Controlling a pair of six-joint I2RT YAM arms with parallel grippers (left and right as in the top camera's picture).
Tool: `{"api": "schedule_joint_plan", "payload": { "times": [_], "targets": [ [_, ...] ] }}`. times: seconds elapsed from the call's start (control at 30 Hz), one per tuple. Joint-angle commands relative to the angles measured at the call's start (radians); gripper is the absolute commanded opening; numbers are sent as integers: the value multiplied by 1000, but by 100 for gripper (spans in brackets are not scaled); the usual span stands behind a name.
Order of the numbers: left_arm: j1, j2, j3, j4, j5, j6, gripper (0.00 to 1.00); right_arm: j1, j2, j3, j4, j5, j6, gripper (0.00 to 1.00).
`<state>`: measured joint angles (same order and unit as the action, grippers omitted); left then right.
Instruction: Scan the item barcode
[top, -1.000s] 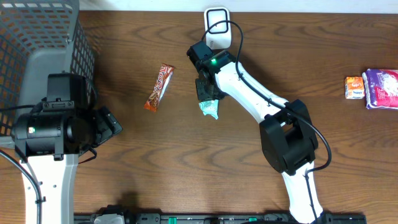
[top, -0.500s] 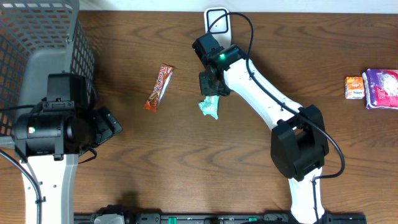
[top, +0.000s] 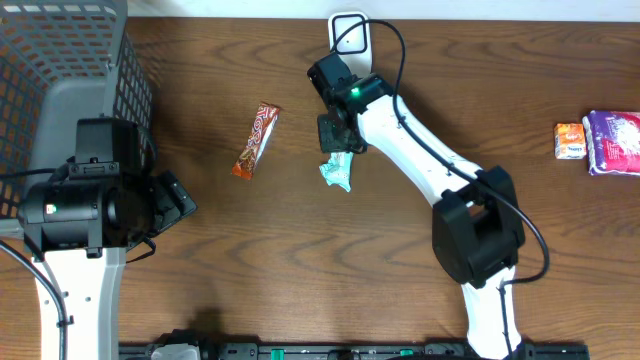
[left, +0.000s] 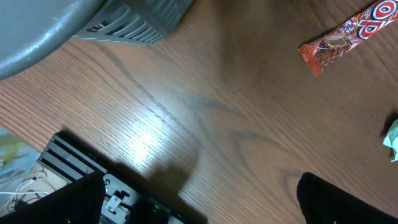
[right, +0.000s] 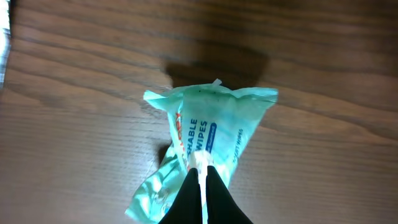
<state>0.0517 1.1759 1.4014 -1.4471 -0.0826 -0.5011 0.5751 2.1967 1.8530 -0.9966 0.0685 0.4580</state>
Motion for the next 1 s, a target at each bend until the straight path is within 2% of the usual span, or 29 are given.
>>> {"api": "schedule_joint_plan", "payload": {
  "times": [0.0,0.37,0.57,0.67,0.9,0.97],
  "targets": [
    [5,-1,0,-4,-15,-10,98,6,66,-16,4,8,-2,2],
    [5,-1,0,-3,-15,-10,98,2,105,-3,11,8,-3,1],
    [5,-1,0,-4,-16,-10,98,-11,83,50,-74,8,-3,1],
    [5,-1,0,-3,-15,-10,98,-11,68,65,-108,8,-4,5],
    [5,-1,0,-4,-15,-9,98,-11,46,65,-135,7,-49,47],
    [5,-1,0,-4,-15,-10,98,-11,46,65,-141,7,-49,50]
  ]
}}
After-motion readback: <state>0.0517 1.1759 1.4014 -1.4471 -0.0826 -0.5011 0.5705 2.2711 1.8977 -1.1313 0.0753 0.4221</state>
